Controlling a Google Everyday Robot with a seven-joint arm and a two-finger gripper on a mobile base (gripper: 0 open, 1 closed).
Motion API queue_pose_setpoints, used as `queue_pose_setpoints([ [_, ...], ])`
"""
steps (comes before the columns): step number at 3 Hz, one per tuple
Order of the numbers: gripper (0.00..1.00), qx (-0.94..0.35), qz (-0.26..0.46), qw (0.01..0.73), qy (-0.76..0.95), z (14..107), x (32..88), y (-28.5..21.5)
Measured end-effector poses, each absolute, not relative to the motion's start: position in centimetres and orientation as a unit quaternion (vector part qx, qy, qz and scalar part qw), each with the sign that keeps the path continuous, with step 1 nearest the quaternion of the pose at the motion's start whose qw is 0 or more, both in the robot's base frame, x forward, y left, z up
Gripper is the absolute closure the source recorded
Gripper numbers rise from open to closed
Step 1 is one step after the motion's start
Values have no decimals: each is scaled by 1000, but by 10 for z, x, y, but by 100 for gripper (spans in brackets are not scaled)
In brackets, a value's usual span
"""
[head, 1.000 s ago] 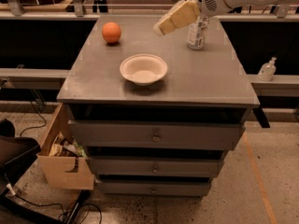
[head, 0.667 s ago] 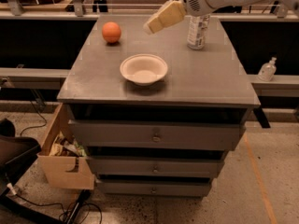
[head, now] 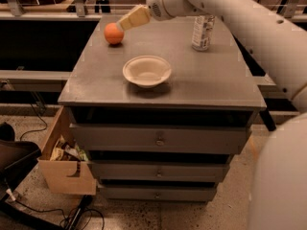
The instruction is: Pick orange
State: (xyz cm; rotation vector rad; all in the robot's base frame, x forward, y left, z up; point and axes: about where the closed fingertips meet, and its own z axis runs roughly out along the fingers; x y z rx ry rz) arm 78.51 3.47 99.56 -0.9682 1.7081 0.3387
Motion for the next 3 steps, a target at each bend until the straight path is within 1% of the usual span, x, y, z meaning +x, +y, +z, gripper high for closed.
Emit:
queue_pose_setpoints([
  [1, 0, -405, 190, 543, 711, 975, 813, 80],
  [2, 0, -407, 203, 535, 712, 952, 835, 111],
  [3, 0, -415, 196, 523, 718, 926, 856, 132],
])
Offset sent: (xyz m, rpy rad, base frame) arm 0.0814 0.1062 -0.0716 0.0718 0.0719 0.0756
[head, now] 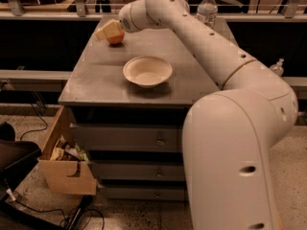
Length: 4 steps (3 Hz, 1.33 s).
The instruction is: Pick orange
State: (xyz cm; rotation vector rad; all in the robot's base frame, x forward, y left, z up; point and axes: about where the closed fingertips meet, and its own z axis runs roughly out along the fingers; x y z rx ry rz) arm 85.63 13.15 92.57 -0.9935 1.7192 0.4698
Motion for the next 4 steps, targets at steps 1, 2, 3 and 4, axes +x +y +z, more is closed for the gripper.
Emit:
queue_pose_setpoints([
  [1, 0, -418, 188, 511, 728, 903, 878, 137],
  [2, 1, -411, 192, 497, 740, 883, 900, 139],
  [3, 24, -410, 199, 489, 744, 874, 909, 145],
  [4, 46, -410, 209, 479, 747, 866, 912, 150],
])
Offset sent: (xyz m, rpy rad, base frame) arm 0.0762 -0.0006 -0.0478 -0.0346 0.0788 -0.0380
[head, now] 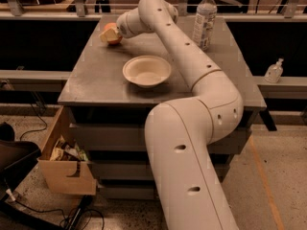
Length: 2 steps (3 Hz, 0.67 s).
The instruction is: Pick orange
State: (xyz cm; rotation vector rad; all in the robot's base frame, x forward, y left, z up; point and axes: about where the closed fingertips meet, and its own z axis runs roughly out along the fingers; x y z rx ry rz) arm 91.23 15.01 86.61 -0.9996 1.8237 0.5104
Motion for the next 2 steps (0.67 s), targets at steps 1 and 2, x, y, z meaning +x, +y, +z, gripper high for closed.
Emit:
queue_pose_setpoints([
  [1, 69, -410, 210, 479, 747, 865, 913, 152],
  [2, 94, -412, 211, 477, 747, 862, 912, 156],
])
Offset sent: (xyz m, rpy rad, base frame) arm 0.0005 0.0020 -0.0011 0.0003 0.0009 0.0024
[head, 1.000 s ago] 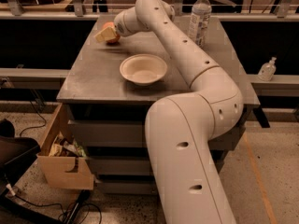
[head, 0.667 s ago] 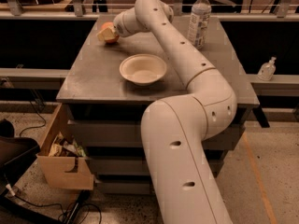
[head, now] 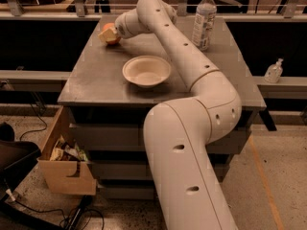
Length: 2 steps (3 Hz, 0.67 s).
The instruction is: Pick orange
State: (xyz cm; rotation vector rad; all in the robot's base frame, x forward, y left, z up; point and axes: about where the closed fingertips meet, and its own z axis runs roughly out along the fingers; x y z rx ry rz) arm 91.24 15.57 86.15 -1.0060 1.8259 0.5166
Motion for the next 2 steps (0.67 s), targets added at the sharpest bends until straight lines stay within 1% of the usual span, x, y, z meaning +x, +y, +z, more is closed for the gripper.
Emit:
queue_pose_setpoints([
  [1, 100, -412, 212, 475, 748, 860, 912, 158],
  [2, 100, -415, 225, 489, 734, 884, 907, 152],
])
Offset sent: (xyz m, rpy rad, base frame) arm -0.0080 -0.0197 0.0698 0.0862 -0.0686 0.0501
